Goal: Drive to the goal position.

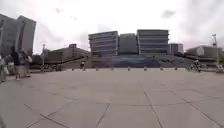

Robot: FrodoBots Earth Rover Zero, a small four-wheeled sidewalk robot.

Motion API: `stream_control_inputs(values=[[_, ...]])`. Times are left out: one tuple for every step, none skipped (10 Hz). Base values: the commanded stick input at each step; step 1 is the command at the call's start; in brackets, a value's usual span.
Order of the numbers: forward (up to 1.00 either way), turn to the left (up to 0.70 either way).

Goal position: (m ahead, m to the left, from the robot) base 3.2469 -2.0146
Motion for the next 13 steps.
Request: stream_control_inputs(values=[[0.7, 0.02], [0.7, 0.02], [0.7, 0.02], [0.7, 0.02], [0.7, 0.02], [0.7, 0.02], [0.7, 0.02], [0.7, 0.02], [0.7, 0.02], [0.7, 0.02], [0.7, 0.02], [0.7, 0.02], [0.7, 0.02]])
